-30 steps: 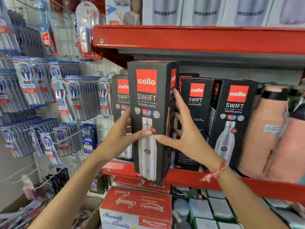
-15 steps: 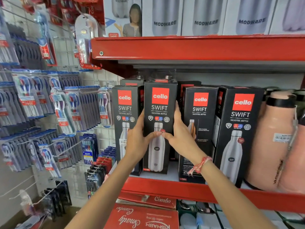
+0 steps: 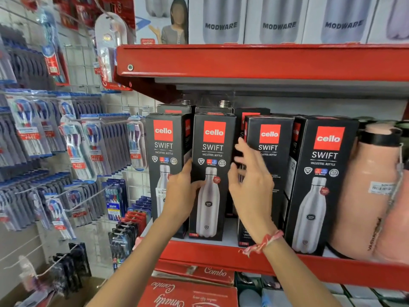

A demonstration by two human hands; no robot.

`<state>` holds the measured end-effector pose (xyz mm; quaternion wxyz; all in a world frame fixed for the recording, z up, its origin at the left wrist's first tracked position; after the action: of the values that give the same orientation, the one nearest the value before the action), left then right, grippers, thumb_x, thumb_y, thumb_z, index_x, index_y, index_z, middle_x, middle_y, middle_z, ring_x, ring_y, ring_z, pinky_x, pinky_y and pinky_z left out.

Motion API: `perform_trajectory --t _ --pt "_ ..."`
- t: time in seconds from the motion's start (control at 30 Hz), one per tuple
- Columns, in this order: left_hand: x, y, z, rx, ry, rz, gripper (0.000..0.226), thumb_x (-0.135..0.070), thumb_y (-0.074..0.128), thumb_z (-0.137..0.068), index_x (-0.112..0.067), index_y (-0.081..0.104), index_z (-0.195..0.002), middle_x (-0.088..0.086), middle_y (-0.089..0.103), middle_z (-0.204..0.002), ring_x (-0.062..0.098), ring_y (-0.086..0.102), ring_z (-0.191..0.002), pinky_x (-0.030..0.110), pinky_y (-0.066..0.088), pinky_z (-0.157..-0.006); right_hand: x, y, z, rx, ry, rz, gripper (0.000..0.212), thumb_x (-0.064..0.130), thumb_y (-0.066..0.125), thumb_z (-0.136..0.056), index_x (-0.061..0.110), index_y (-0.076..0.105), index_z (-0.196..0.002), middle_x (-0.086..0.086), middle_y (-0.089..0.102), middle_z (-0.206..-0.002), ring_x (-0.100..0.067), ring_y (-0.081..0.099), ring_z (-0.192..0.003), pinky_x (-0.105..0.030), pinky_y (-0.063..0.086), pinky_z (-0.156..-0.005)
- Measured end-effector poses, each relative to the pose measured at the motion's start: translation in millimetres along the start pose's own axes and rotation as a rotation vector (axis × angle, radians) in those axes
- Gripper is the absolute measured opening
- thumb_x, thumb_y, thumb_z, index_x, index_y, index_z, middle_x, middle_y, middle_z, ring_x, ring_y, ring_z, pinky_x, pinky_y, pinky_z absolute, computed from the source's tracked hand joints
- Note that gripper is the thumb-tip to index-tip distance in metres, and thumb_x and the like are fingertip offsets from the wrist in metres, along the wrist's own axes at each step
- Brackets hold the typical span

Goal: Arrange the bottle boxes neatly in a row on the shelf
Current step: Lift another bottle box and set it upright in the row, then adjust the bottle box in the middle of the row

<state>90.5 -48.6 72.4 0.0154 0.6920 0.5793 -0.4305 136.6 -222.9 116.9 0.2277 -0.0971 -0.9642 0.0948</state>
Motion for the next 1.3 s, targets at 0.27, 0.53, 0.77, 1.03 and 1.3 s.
perform_trajectory --t 0.27,0.53,0.77,1.03,1.3 --pt "-43.1 -27.4 25.5 -0.245 0.118 -0.297 0.054 -0.006 0.068 -0.087 -0.002 0.050 -0.138 0.020 0.062 -0.129 0.040 0.066 -0.102 0.045 0.051 -0.072 -50.7 -9.6 9.7 -0.063 0.306 0.371 0.111 0.038 0.075 -0.074 0.015 0.003 -0.154 -0.028 0.015 -0.157 -0.047 0.033 -0.133 -0.059 0.041 -0.102" --pt "-66.9 -20.1 42.8 -0.172 0.180 0.190 0.046 -0.010 0.070 -0.087 -0.013 0.057 -0.131 0.006 0.063 -0.125 0.012 0.062 -0.109 0.028 0.055 -0.092 -45.9 -39.5 12.8 -0.084 0.157 -0.120 0.117 0.024 0.080 -0.075 0.028 -0.007 -0.153 -0.016 0.028 -0.149 -0.026 0.033 -0.138 -0.036 0.035 -0.112" --pt "-90.5 15.2 50.5 0.237 0.047 0.369 0.108 -0.038 0.082 -0.062 -0.026 0.025 -0.153 -0.012 0.048 -0.141 0.006 0.046 -0.132 0.027 0.040 -0.108 -30.6 -71.5 -0.8 0.233 0.021 -0.447 0.113 0.038 0.083 -0.072 0.039 0.005 -0.153 0.002 0.031 -0.153 -0.005 0.032 -0.142 -0.027 0.030 -0.116" --pt "-111.9 19.2 66.9 0.081 0.132 0.477 0.094 -0.016 0.088 -0.068 -0.028 0.038 -0.147 -0.007 0.072 -0.121 0.008 0.068 -0.111 0.034 0.053 -0.098 -32.7 -68.0 -4.3 0.505 0.037 -0.596 0.103 0.030 0.071 -0.084 0.046 -0.006 -0.151 0.015 0.026 -0.160 -0.004 0.033 -0.143 -0.044 0.034 -0.116" --pt "-81.0 68.1 32.5 0.004 0.048 0.398 0.104 -0.022 0.084 -0.070 -0.033 0.023 -0.153 -0.012 0.059 -0.141 0.005 0.054 -0.129 0.040 0.044 -0.109 -74.0 -24.8 -21.5 0.421 0.173 -0.444 0.099 0.020 0.065 -0.089 0.044 -0.009 -0.150 0.002 0.054 -0.141 -0.018 0.060 -0.120 -0.048 0.047 -0.104"
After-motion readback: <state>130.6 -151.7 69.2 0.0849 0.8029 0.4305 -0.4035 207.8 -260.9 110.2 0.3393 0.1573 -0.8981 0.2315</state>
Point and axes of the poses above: each hand's wrist, its own z-axis away from the middle knuckle, its own y-axis out of the palm, x = y × z, the point moved 10 cm from there along -z, towards the middle knuckle
